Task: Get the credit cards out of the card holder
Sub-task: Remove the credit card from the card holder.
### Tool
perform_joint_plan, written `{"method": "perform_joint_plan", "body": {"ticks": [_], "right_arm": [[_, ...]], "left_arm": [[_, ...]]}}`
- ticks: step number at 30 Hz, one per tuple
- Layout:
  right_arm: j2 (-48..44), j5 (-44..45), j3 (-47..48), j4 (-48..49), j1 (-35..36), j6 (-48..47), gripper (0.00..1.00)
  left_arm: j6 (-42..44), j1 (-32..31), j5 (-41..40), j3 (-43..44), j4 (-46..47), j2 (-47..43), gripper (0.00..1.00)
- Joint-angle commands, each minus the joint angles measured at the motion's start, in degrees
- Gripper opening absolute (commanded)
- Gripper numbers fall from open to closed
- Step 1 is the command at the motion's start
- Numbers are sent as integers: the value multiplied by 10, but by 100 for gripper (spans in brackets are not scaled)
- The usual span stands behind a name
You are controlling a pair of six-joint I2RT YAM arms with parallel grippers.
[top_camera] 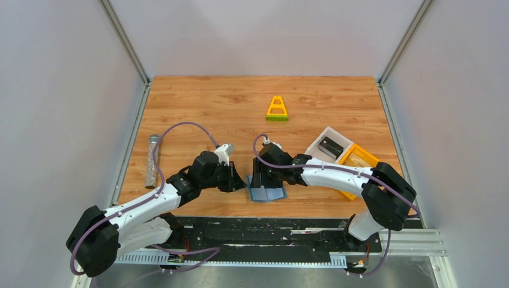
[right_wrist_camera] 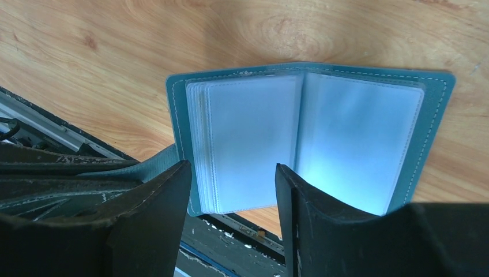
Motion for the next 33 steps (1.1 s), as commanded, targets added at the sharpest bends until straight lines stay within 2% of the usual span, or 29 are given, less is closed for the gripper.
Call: {"method": "perform_joint_plan", "body": {"ticks": [1, 12, 21, 28, 33], "right_arm": [[10, -8, 2, 29, 5, -5, 56], [12, 48, -14, -5, 5, 8, 48], [11, 73, -15, -26, 4, 16, 47], [-8, 197, 5, -186, 3, 86, 47], [-42, 200, 24, -209, 5, 91, 47]], "left_arm": [[1, -2, 6, -4, 24, -11, 0], [0, -2, 1, -7, 18, -19, 0], [-1, -2, 1, -7, 19, -21, 0], [3, -2, -6, -8, 8, -21, 0], [1, -2, -1, -9, 11, -30, 0]]}}
